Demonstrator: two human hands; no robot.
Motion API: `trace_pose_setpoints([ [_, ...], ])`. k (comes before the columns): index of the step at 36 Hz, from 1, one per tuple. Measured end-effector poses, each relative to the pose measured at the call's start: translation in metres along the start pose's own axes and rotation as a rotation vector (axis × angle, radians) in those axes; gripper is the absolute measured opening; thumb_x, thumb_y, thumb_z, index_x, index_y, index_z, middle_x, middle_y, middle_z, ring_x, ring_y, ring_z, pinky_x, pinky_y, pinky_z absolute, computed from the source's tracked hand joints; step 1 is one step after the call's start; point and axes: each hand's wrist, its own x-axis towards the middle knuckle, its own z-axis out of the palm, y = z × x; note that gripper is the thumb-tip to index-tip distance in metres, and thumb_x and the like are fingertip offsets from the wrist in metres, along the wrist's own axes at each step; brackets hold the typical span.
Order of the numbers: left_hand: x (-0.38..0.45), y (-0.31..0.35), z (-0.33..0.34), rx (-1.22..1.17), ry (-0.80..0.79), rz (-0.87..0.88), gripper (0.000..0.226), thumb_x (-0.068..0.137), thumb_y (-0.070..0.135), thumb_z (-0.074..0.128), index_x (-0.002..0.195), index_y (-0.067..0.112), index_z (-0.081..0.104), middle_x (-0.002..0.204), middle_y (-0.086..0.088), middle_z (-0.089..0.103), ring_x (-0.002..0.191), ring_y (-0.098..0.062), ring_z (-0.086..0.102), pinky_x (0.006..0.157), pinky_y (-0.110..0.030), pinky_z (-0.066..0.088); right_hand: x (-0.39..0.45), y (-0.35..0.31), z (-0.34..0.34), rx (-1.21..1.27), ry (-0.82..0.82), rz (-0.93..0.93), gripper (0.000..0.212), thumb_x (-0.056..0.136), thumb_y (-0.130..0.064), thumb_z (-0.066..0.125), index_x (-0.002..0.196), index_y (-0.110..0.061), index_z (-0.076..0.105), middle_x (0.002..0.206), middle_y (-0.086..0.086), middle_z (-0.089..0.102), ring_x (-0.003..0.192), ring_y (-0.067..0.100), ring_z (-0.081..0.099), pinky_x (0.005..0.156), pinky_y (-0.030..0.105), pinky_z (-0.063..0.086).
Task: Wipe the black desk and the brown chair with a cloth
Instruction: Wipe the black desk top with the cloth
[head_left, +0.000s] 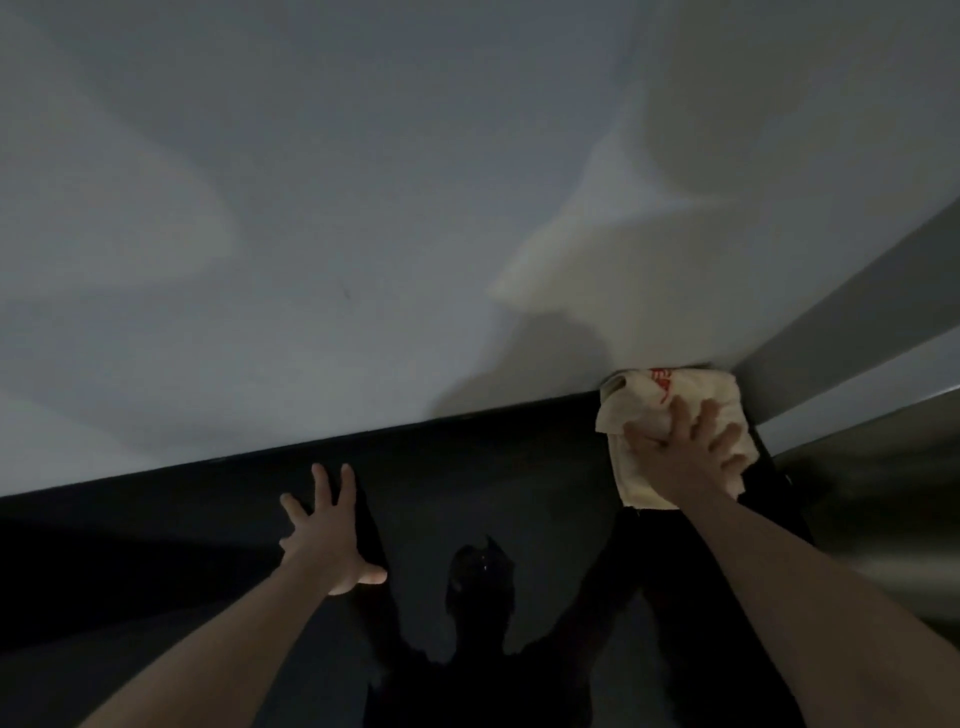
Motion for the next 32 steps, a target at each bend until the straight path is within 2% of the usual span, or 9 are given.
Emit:
trace_pose_setpoints([
  [5,-0.006,-0.008,-0.001,0.004,0.038,0.034,0.145,0.067,0.056,0.087,0.157,0.031,-0.023,0.163,0.0,-0.033,0.15,-0.049,-0.016,0.115,-0.06,0.035,-0.023,-0.017,0.021,-0.017,-0.014,-0.008,0.084,0.096,-0.073,0.028,0.162,-0.035,-0.007,0.168,0.005,-0.021,0.149,0.045,-0.025,0.118,0.064,-0.012],
  [9,-0.014,-0.026,0.002,-0.01,0.075,0.128,0.134,0.07,0.063,0.082,0.16,0.033,-0.013,0.165,0.008,-0.026,0.152,-0.043,-0.017,0.119,-0.059,0.023,-0.058,-0.051,0.048,0.005,-0.026,-0.068,0.079,0.099,-0.067,0.03,0.161,-0.037,-0.008,0.167,0.008,-0.023,0.147,0.048,-0.027,0.114,0.067,-0.016],
  [12,-0.023,-0.055,0.005,-0.035,0.076,0.259,0.122,0.074,0.059,0.08,0.162,0.033,0.0,0.168,0.014,-0.014,0.154,-0.032,-0.015,0.124,-0.05,0.021,-0.089,-0.082,0.068,0.003,-0.049,-0.109,0.078,0.1,-0.065,0.03,0.159,-0.038,-0.013,0.166,0.01,-0.027,0.146,0.048,-0.029,0.113,0.067,-0.018],
  [15,-0.035,-0.097,0.009,-0.113,0.122,0.303,0.112,0.076,0.054,0.08,0.162,0.032,0.01,0.169,0.012,-0.001,0.156,-0.022,-0.003,0.125,-0.04,0.011,-0.118,-0.113,0.088,0.004,-0.076,-0.142,0.077,0.1,-0.065,0.028,0.157,-0.04,-0.018,0.163,0.008,-0.033,0.145,0.047,-0.034,0.112,0.066,-0.021],
  [20,-0.054,-0.204,0.007,-0.075,0.162,0.134,0.114,0.078,0.052,0.079,0.162,0.031,0.004,0.169,0.006,-0.008,0.156,-0.028,-0.003,0.126,-0.044,0.013,-0.167,-0.178,0.115,-0.005,-0.138,-0.194,0.082,0.099,-0.069,0.026,0.153,-0.04,-0.028,0.158,0.007,-0.042,0.143,0.046,-0.037,0.111,0.065,-0.024],
  [26,-0.063,-0.345,-0.012,-0.067,0.141,-0.096,0.126,0.074,0.056,0.08,0.162,0.026,-0.006,0.168,-0.002,-0.018,0.154,-0.039,-0.005,0.124,-0.051,0.019,-0.238,-0.262,0.157,-0.041,-0.164,-0.265,0.087,0.098,-0.069,0.029,0.153,-0.038,-0.031,0.159,0.01,-0.041,0.144,0.05,-0.033,0.114,0.069,-0.017],
  [29,-0.065,-0.397,-0.02,-0.103,0.116,-0.165,0.13,0.073,0.053,0.083,0.161,0.026,-0.01,0.166,-0.002,-0.023,0.154,-0.04,-0.006,0.121,-0.057,0.024,-0.266,-0.297,0.179,-0.052,-0.182,-0.3,0.086,0.098,-0.07,0.028,0.154,-0.039,-0.028,0.159,0.009,-0.041,0.143,0.05,-0.034,0.114,0.069,-0.017],
  [32,-0.064,-0.426,-0.019,-0.122,0.071,-0.183,0.137,0.071,0.053,0.085,0.159,0.028,-0.017,0.165,-0.001,-0.027,0.153,-0.044,-0.004,0.12,-0.056,0.027,-0.279,-0.308,0.188,-0.078,-0.207,-0.348,0.084,0.098,-0.071,0.027,0.155,-0.04,-0.026,0.16,0.007,-0.039,0.145,0.049,-0.031,0.114,0.068,-0.014],
])
